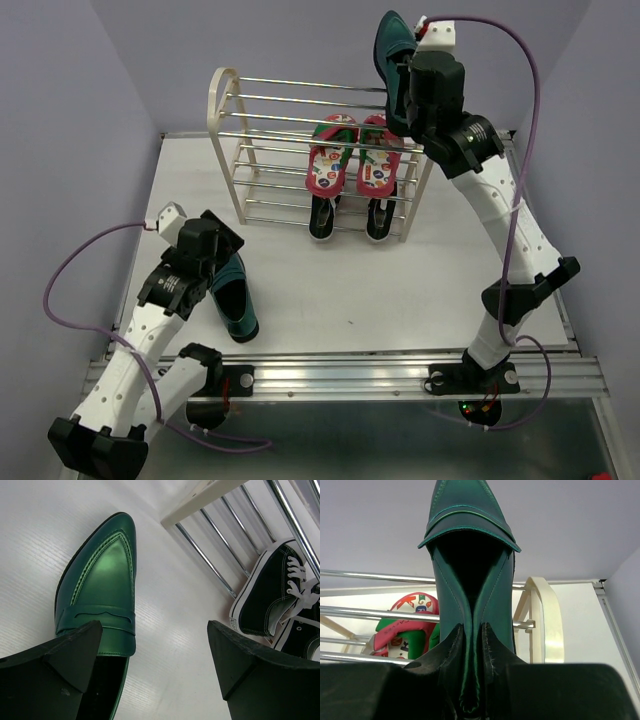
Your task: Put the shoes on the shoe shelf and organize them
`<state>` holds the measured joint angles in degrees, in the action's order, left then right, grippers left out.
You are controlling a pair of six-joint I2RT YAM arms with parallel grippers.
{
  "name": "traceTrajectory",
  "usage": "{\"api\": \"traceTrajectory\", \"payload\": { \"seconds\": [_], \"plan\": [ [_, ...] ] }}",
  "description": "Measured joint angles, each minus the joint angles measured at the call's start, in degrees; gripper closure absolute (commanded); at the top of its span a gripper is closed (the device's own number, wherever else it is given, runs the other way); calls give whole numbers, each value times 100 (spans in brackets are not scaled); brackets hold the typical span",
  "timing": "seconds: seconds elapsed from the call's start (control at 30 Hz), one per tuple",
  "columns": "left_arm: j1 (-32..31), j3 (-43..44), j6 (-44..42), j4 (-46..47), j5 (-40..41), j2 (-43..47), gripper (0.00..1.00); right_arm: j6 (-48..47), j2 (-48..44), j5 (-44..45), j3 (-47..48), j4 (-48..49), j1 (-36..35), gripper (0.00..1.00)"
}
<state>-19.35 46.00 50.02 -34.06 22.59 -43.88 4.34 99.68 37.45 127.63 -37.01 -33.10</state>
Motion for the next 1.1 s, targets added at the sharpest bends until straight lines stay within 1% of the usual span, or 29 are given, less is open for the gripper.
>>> {"api": "traceTrajectory", "payload": {
  "seconds": [0.1, 0.23, 0.43, 0.5, 0.53, 0.63, 0.67, 0.73, 0.77, 0.83, 0.9, 0.93, 0.97, 1.1],
  "plan": [
    [0, 44, -2, -15, -4, -103, 1, 70, 173, 26, 424, -240, 0, 99],
    [0, 149, -20, -42, -2, -214, 1, 186, 264, 61, 640, -557, 2, 97],
    [0, 291, -55, -70, 7, -254, 1, 369, 267, 122, 573, -942, 2, 94],
    [0, 291, -61, -92, 4, -258, 1, 433, 262, 160, 498, -903, 2, 91],
    [0, 291, -61, -107, -4, -264, 1, 457, 254, 162, 479, -887, 2, 88],
    [0, 291, -61, -140, -17, -289, 1, 551, 184, 155, 409, -892, 2, 60],
    [0, 291, -61, -151, -20, -295, 1, 595, 168, 157, 382, -879, 4, 44],
    [0, 291, -42, -168, -28, -299, 1, 612, 146, 146, 352, -793, 4, 27],
    [0, 291, -33, -175, -33, -297, 1, 682, 120, 160, 334, -734, 4, 22],
    [0, 289, -7, -184, -52, -297, 1, 695, 44, 125, 286, -739, 4, 20],
    [0, 275, 2, -173, -74, -291, 1, 708, -13, 118, 267, -737, 4, 9],
    [0, 260, 9, -177, -81, -286, 1, 710, -28, 114, 267, -734, 2, 6],
    [0, 234, 22, -175, -101, -280, 1, 719, -66, 111, 256, -728, 4, 0],
    [0, 179, 52, -177, -153, -280, 1, 680, -243, 98, 72, -649, 4, 0]
  ]
}}
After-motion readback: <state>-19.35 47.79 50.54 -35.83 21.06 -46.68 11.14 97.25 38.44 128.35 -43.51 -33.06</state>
